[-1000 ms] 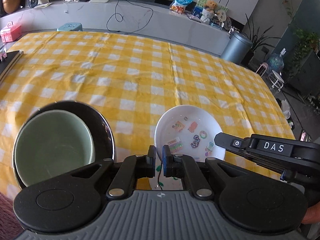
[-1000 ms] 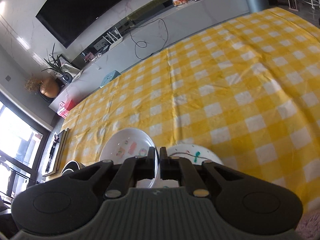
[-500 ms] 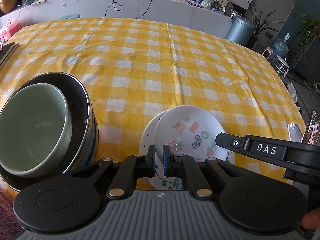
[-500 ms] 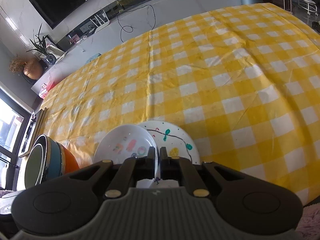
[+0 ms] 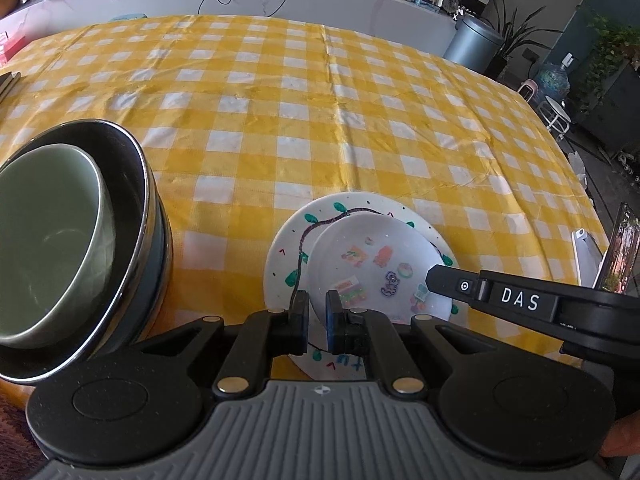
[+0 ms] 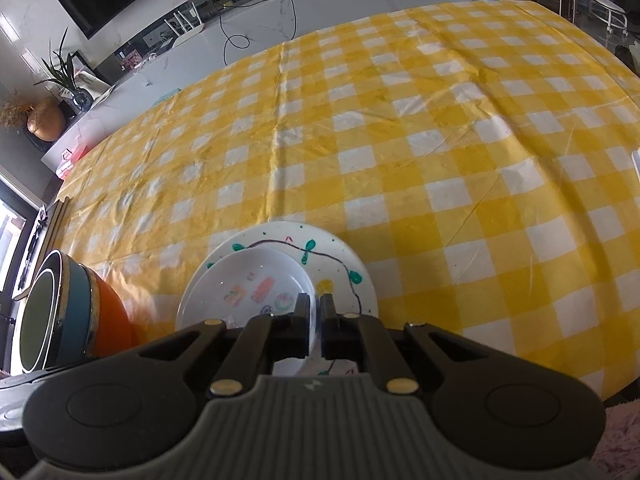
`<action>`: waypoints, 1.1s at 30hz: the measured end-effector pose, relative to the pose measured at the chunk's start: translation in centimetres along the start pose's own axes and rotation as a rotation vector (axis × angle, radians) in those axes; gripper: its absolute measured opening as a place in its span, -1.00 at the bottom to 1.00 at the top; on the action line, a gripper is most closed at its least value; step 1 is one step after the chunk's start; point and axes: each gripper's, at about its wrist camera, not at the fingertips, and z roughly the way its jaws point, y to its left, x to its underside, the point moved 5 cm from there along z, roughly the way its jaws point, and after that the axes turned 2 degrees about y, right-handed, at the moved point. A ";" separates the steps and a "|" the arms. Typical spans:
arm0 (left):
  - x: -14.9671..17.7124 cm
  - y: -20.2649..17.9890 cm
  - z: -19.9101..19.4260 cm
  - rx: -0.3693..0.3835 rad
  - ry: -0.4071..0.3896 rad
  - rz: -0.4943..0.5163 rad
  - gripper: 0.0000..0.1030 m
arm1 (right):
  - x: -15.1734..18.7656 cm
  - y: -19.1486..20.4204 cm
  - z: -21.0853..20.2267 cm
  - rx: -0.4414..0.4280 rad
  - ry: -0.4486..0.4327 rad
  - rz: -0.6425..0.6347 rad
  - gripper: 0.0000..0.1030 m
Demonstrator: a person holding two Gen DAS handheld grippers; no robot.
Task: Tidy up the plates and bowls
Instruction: 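Open both grippers and lift them off the sticker plate rim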
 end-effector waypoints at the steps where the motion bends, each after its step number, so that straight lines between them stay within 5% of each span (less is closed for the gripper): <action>1: 0.0 0.0 0.1 0.003 0.001 -0.001 -0.86 | 0.1 -0.1 0.0 0.000 0.003 0.001 -0.96; 14: 0.3 -0.3 0.6 -0.014 -0.002 0.031 -0.85 | 0.2 0.0 0.6 0.013 0.020 -0.012 -0.87; 18: 0.3 -0.5 0.5 -0.020 -0.006 0.044 -0.62 | 0.1 0.0 0.5 0.015 0.014 -0.016 -0.85; 22: 0.1 -0.7 0.1 -0.035 -0.026 0.062 -0.47 | 0.0 0.1 0.1 0.003 -0.001 -0.015 -0.52; 33: -1.0 -0.6 -3.4 -0.090 -0.112 0.124 -0.34 | -0.9 1.2 -1.6 -0.016 -0.096 -0.056 -0.25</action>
